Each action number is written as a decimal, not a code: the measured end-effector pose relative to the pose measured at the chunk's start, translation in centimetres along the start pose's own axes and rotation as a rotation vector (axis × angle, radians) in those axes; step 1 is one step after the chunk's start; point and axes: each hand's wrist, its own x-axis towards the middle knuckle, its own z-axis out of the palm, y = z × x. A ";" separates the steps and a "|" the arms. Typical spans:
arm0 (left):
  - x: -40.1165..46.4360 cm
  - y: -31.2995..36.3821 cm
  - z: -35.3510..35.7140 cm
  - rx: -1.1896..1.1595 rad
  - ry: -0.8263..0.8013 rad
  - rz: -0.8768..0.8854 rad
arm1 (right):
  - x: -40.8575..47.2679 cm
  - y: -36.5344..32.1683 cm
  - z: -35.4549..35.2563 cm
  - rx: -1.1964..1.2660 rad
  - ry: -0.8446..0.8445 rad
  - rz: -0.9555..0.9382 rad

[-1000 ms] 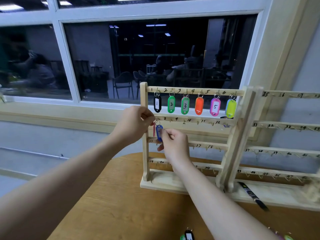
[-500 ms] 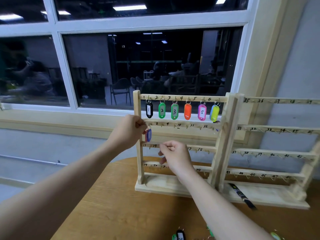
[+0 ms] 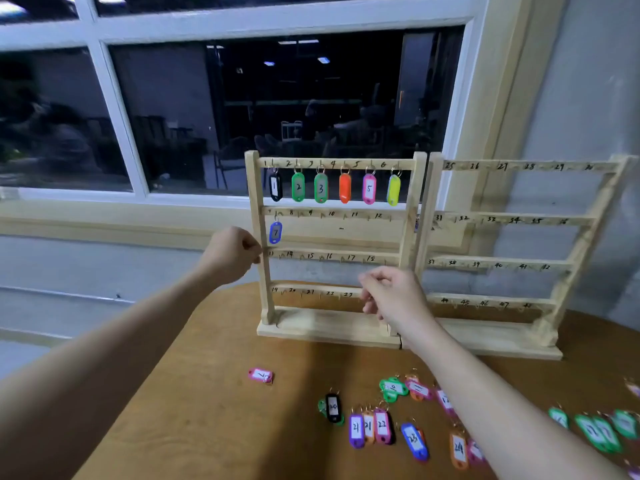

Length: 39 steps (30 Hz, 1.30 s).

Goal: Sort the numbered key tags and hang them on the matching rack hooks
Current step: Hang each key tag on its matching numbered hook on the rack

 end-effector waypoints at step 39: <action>-10.7 -11.7 9.7 0.024 -0.564 0.146 | -1.6 8.5 10.1 -0.114 -0.322 0.166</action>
